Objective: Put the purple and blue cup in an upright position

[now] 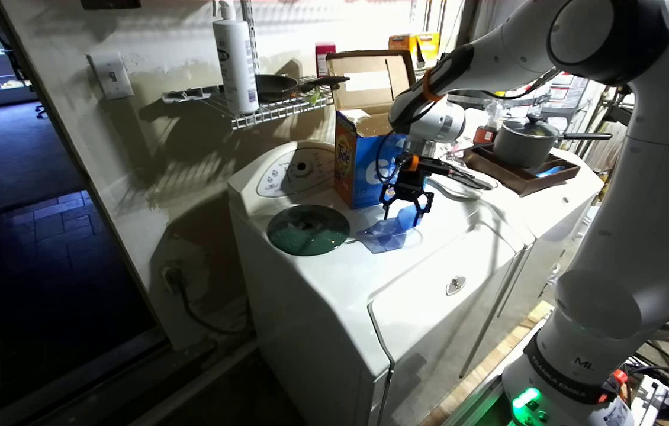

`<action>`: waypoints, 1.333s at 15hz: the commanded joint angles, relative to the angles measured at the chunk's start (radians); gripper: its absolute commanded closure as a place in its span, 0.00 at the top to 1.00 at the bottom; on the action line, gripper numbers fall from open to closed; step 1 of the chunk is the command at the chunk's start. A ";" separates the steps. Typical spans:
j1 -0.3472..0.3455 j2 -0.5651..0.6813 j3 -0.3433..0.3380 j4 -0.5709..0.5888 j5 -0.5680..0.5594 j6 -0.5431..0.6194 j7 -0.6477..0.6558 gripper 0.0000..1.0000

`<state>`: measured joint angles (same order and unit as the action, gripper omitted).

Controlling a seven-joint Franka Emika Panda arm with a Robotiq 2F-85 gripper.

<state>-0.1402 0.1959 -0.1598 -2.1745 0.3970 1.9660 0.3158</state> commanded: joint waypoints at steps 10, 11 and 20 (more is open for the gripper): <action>0.012 -0.002 0.024 0.016 -0.006 -0.004 -0.014 0.00; 0.017 -0.010 0.027 0.011 -0.021 0.003 -0.023 0.00; 0.088 -0.090 0.061 -0.045 -0.291 0.161 -0.073 0.01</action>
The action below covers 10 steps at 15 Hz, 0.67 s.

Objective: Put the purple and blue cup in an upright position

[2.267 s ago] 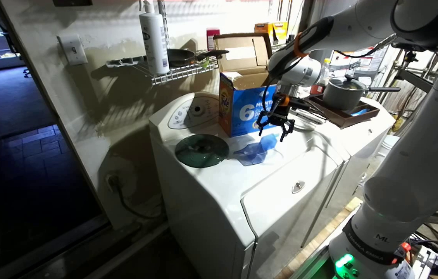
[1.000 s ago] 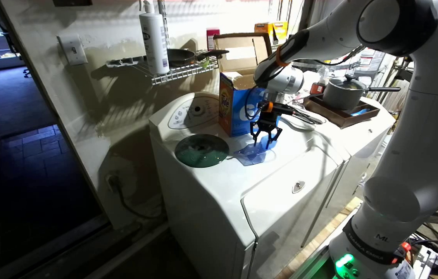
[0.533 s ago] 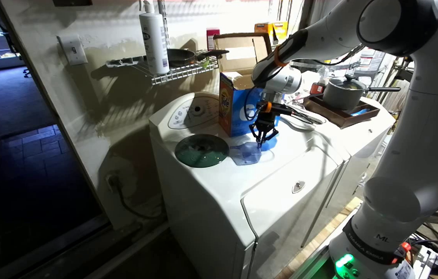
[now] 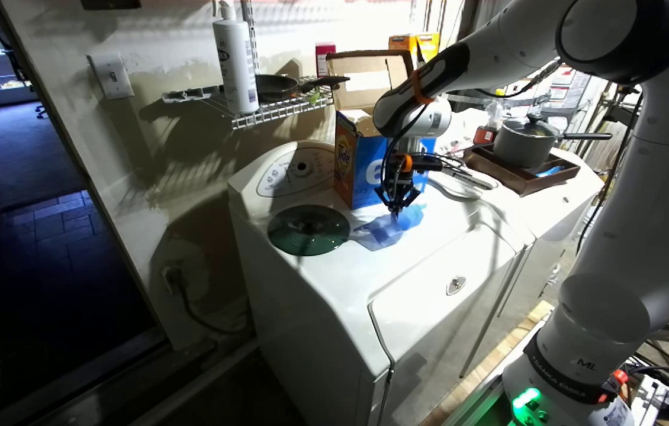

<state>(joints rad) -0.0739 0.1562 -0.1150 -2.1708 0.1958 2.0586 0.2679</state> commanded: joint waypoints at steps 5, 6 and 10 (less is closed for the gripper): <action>0.038 -0.119 0.057 -0.131 -0.117 0.215 -0.169 0.01; 0.039 -0.132 0.064 -0.152 -0.105 0.245 -0.211 0.01; 0.040 -0.190 0.083 -0.237 -0.043 0.366 -0.400 0.01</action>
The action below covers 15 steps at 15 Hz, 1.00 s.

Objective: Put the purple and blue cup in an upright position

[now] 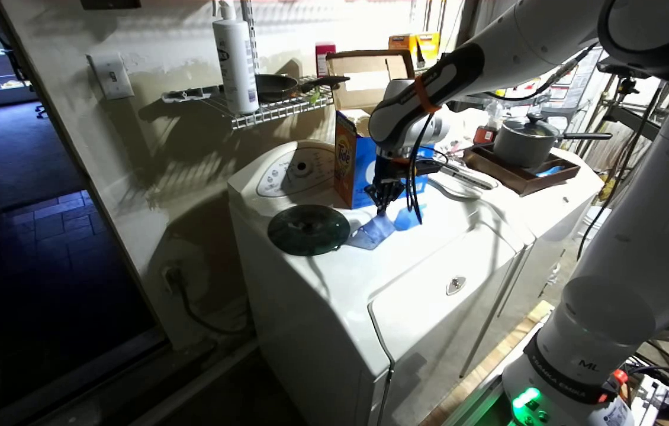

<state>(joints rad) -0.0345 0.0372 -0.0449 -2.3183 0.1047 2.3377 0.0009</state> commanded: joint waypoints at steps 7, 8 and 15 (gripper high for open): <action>0.031 -0.150 0.004 -0.194 0.264 0.189 -0.539 0.01; 0.037 -0.157 -0.002 -0.200 0.304 0.191 -0.599 0.01; 0.039 -0.156 -0.046 -0.186 0.463 0.153 -0.903 0.01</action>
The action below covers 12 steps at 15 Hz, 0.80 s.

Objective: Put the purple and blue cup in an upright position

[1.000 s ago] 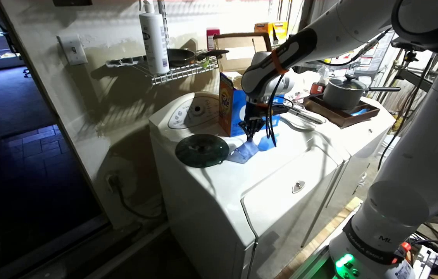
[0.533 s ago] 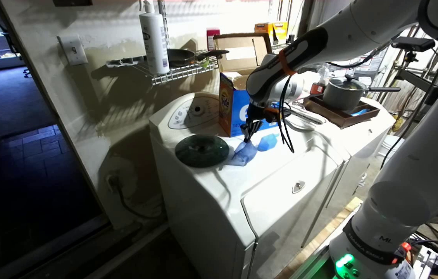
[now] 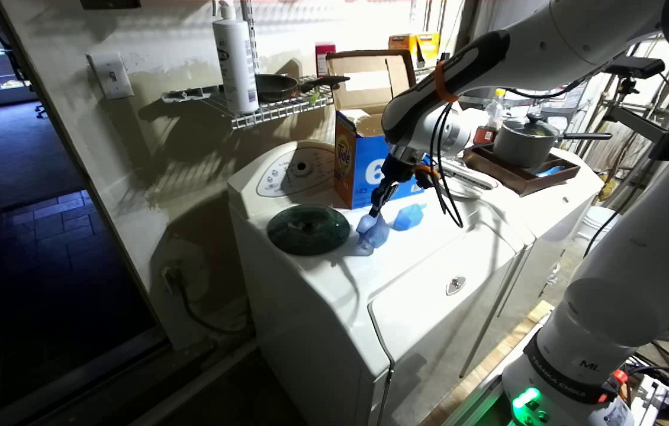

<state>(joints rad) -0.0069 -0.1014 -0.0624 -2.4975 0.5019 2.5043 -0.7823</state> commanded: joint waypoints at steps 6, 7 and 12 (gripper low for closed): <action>0.010 0.012 -0.045 0.008 0.141 -0.019 -0.321 0.01; 0.011 0.017 -0.044 0.010 0.166 -0.015 -0.353 0.01; 0.003 0.060 -0.039 0.036 0.282 -0.036 -0.527 0.01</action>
<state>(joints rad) -0.0069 -0.0819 -0.0952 -2.4956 0.7111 2.5006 -1.2012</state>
